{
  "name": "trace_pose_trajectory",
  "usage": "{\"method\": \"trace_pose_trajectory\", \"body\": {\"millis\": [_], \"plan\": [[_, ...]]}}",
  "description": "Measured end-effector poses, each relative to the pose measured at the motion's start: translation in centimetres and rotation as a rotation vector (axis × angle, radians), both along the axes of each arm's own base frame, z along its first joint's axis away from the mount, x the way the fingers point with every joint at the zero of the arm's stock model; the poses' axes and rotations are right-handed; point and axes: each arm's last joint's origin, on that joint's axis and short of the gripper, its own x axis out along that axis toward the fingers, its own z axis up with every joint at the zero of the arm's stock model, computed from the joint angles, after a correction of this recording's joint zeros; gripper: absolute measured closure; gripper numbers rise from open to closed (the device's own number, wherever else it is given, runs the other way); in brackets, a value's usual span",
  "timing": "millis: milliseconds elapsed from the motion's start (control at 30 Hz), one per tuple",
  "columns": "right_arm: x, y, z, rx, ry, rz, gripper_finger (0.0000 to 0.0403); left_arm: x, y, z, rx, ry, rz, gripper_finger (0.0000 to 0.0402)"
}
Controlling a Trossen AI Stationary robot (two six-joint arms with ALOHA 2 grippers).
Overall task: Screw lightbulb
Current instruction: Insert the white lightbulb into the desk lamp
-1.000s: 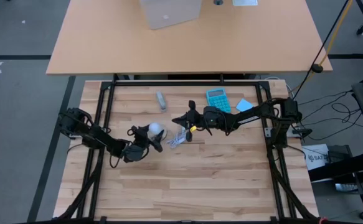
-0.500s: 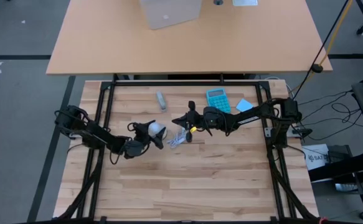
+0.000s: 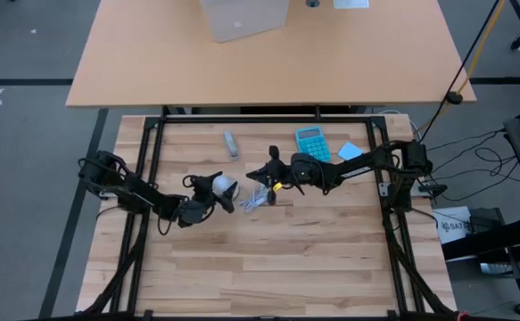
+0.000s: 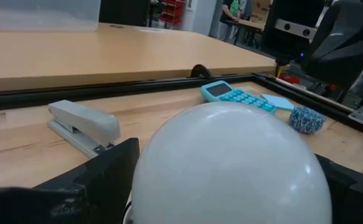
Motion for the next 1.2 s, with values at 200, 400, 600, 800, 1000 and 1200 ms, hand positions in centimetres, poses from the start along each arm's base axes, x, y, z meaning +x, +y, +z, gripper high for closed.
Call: {"method": "trace_pose_trajectory", "body": {"millis": [200, 400, 600, 800, 1000, 1200], "plan": [[0.0, 0.0, 0.0, 0.002, 0.001, -0.001, 0.0398, 0.1, 0.0, 0.2, 0.019, 0.007, -0.002, 0.0058], [0.0, 0.0, 0.0, 0.01, 0.0, -0.002, 0.0398, 0.0, 0.2, 1.2, 0.042, -0.002, -0.002, 0.0058], [0.0, 0.0, 0.0, 0.01, 0.0, -0.003, 0.0398, -0.4, 0.3, 2.8, 0.076, -0.013, 0.0, 0.0058], [0.0, 0.0, 0.0, 0.012, -0.001, -0.016, 0.0398, -1.2, 0.4, 5.5, 0.117, -0.046, -0.005, 0.0058], [0.0, 0.0, 0.2, -0.045, -0.004, -0.006, 0.0398, -2.8, 0.2, 8.8, 0.191, -0.073, -0.031, 0.0058], [0.1, 0.6, 0.3, -0.049, -0.018, 0.011, 0.0398, -4.7, -0.9, 11.2, 0.241, -0.099, -0.089, 0.0078]]}}
